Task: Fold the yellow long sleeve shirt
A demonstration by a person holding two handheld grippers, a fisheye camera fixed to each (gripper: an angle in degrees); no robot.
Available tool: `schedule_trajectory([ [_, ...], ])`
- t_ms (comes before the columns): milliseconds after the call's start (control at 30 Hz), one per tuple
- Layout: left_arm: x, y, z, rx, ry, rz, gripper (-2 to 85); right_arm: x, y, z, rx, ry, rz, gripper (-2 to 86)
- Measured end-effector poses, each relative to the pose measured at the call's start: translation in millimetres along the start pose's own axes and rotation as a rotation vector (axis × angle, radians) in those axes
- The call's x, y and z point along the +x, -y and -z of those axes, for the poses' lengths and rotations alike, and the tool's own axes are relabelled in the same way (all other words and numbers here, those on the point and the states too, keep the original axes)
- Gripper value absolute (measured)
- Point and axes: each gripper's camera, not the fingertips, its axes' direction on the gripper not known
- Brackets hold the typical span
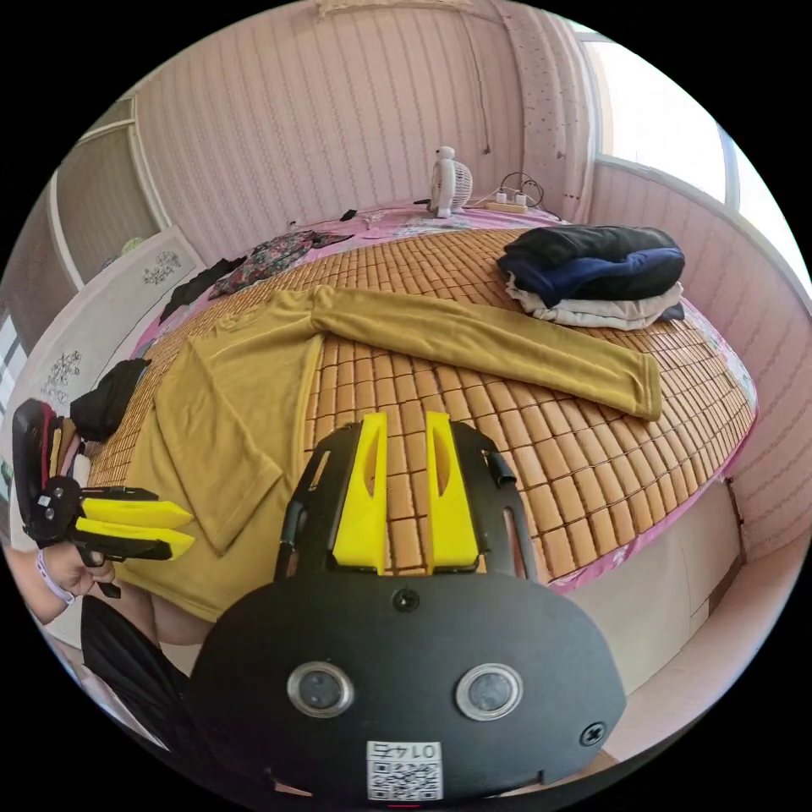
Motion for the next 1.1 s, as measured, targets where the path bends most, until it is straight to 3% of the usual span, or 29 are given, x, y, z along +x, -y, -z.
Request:
schedule_trajectory([
  [233,-29.6,-12.5,2.5,0.031,0.178,0.092,4.3,122.7,29.2,-2.8,0.017,-0.291,-0.408,12.2],
  [300,-28.7,-18.3,-11.2,0.004,0.234,0.065,2.7,138.5,34.8,-7.2,0.004,-0.332,-0.441,13.3],
  [400,-19.3,-31.2,-14.9,0.089,0.266,0.019,0.8,147.4,38.2,-18.5,-0.019,-0.393,-0.417,8.8],
  [567,-19.6,-36.9,-12.8,0.087,0.252,0.037,-0.5,142.2,40.0,-22.0,-0.069,-0.51,-0.354,1.6],
  [667,-22.4,-41.2,-10.5,0.092,0.238,0.051,-0.6,142.9,39.7,-14.7,-0.095,-0.427,-0.33,-0.3],
  [900,-27.8,-50.9,-1.4,0.092,0.239,0.058,-0.7,130.7,45.7,27.6,0.059,-0.226,-0.315,-0.4],
  [1100,-42.4,-59.8,9.6,0.095,0.195,0.083,-0.6,84.1,69.3,62.5,0.192,-0.019,-0.138,-0.2],
])
